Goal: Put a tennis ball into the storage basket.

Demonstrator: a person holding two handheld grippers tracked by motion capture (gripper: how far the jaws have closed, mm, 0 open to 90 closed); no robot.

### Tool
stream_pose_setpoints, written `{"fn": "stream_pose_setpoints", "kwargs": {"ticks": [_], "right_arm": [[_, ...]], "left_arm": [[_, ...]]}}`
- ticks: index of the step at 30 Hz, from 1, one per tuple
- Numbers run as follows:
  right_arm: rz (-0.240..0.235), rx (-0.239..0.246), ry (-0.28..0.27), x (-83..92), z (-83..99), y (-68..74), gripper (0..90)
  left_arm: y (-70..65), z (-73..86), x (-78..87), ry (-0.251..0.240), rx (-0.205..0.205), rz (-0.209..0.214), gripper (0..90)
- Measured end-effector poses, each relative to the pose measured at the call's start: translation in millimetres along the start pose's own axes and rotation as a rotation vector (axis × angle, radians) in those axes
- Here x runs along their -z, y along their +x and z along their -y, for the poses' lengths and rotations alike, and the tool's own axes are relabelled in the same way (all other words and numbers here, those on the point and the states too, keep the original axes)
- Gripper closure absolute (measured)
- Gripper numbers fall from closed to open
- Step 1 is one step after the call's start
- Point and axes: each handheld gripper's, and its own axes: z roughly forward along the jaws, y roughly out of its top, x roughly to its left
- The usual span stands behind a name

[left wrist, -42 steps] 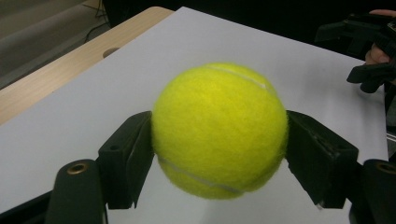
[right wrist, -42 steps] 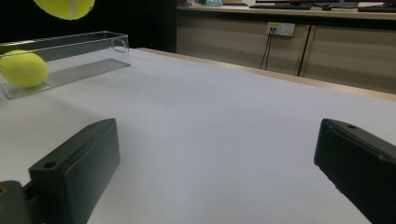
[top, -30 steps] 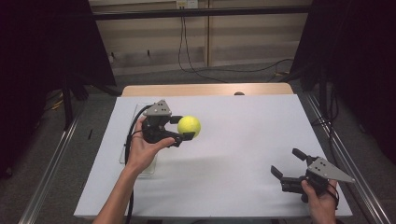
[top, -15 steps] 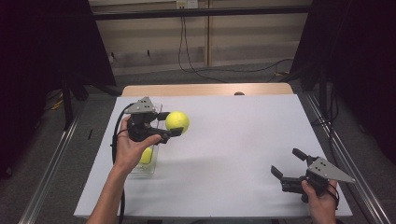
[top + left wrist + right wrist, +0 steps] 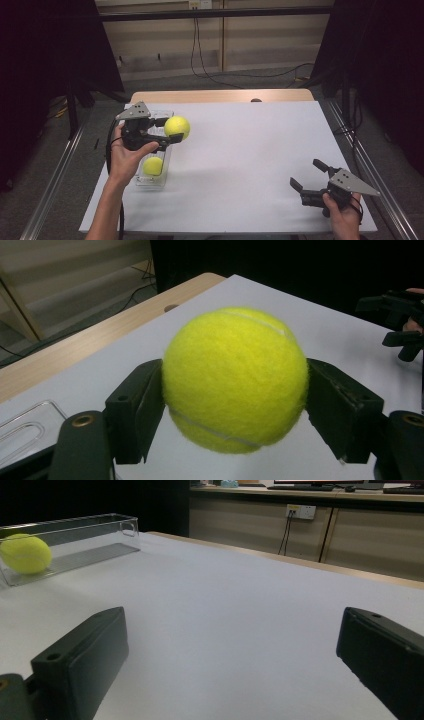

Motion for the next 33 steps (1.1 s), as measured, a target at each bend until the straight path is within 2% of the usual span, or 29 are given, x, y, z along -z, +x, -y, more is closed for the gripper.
{"fn": "stream_pose_setpoints", "kwargs": {"ticks": [4, 13, 19, 29, 33], "right_arm": [[0.002, -0.005, -0.001, -0.1, 0.0, -0.3, 0.0], [0.003, -0.004, 0.0, -1.0, -0.3, 0.0, 0.0], [0.002, -0.004, 0.0, -1.1, -0.3, 0.1, 0.0], [0.002, -0.004, -0.001, -0.8, -0.3, 0.1, 0.0], [0.004, -0.006, -0.002, -0.8, -0.2, -0.3, 0.0]], "left_arm": [[4.9, -0.5, 9.8, -0.015, 0.013, -0.014, 27.0], [15.1, -3.5, 24.6, -0.007, 0.026, -0.044, 27.0], [24.3, -2.6, 28.2, -0.001, 0.047, -0.054, 27.0], [32.3, -3.7, 32.2, 0.026, 0.053, -0.074, 27.0], [36.5, -3.9, 33.1, 0.054, 0.054, -0.083, 27.0]]}}
